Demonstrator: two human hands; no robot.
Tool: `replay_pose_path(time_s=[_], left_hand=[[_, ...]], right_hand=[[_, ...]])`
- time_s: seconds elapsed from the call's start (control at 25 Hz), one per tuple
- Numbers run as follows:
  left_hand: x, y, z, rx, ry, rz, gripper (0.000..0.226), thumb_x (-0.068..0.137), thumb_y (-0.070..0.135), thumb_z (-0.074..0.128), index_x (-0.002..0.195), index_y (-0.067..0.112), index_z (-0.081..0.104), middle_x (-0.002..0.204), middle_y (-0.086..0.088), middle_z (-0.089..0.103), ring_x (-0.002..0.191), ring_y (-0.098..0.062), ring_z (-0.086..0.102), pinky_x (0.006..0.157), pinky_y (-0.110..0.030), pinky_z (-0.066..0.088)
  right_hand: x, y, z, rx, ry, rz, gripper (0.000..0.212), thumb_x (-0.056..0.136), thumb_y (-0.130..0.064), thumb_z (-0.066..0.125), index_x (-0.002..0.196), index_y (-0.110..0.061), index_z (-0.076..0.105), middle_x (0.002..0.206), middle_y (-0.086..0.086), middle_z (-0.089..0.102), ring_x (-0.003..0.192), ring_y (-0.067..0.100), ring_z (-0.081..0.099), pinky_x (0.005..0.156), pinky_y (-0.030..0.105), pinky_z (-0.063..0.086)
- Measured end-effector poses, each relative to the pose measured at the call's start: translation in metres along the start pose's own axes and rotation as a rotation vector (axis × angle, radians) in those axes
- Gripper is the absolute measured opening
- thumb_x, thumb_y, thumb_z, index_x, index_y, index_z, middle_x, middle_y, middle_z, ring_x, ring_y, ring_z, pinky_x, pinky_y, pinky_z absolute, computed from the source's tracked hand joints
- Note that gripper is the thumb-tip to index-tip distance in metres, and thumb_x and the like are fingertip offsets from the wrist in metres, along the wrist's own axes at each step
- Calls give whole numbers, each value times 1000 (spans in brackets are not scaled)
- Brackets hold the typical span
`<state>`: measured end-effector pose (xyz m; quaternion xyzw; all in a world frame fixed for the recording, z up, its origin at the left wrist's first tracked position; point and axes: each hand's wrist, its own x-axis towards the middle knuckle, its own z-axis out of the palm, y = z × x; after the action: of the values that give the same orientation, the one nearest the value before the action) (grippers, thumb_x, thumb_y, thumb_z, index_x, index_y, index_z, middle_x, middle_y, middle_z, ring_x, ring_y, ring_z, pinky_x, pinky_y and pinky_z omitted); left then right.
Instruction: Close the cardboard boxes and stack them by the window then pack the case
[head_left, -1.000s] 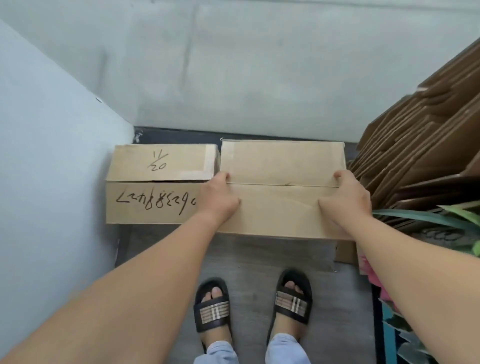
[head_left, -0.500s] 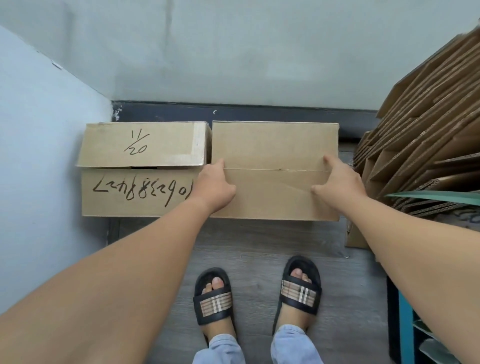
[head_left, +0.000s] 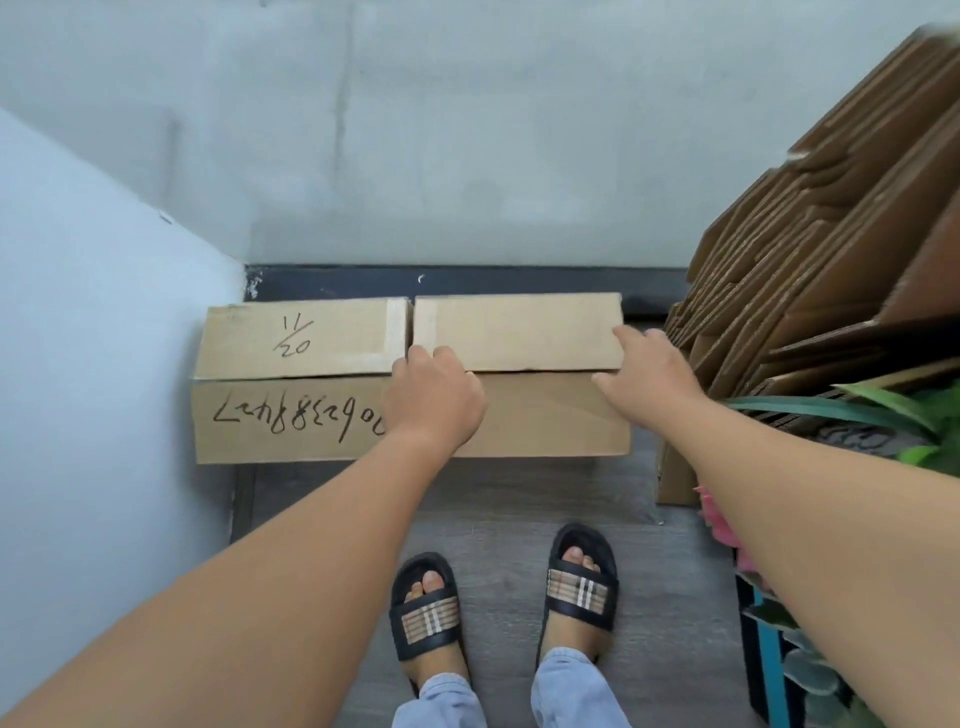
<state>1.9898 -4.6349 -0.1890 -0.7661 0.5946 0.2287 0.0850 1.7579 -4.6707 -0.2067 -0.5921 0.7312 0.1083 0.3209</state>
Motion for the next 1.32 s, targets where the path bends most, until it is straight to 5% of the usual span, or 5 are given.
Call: replay_pose_path(time_s=[0.32, 0.52, 0.68, 0.96, 1.32], left_hand=[[-73, 48, -199, -31, -5, 239, 51, 99, 55, 29, 108, 14, 58, 114, -11, 61, 107, -33, 55, 80, -40, 42], [-143, 106, -322, -49, -3, 391, 46, 98, 55, 26, 81, 20, 50, 93, -6, 63, 89, -27, 53, 71, -39, 41], [-191, 156, -380, -24, 38, 587, 53, 98, 59, 27, 99, 20, 62, 106, -4, 68, 95, -26, 58, 76, -37, 44], [-306, 264, -389, 64, -97, 980, 57, 98, 62, 29, 101, 19, 66, 109, -7, 69, 92, -24, 59, 77, -34, 43], [-546, 393, -283, 326, -411, 1387, 43, 100, 58, 38, 94, 25, 65, 97, -3, 67, 100, -29, 63, 75, -32, 42]], right_hand=[[-132, -27, -168, 153, 3, -75, 67, 94, -49, 53, 151, -16, 40, 148, 13, 47, 131, 34, 47, 103, 40, 42], [-242, -19, -278, 397, 73, -19, 68, 95, -53, 53, 152, -18, 41, 152, 4, 47, 135, 28, 47, 104, 36, 41], [-335, 11, -332, 585, 234, 78, 67, 95, -53, 53, 151, -19, 43, 154, 2, 45, 138, 26, 43, 110, 39, 37], [-509, 106, -332, 741, 482, 365, 65, 92, -57, 56, 143, -18, 54, 149, 6, 52, 134, 27, 49, 106, 35, 37], [-743, 254, -209, 993, 654, 809, 62, 86, -65, 51, 130, -23, 61, 135, 5, 60, 131, 29, 52, 94, 33, 39]])
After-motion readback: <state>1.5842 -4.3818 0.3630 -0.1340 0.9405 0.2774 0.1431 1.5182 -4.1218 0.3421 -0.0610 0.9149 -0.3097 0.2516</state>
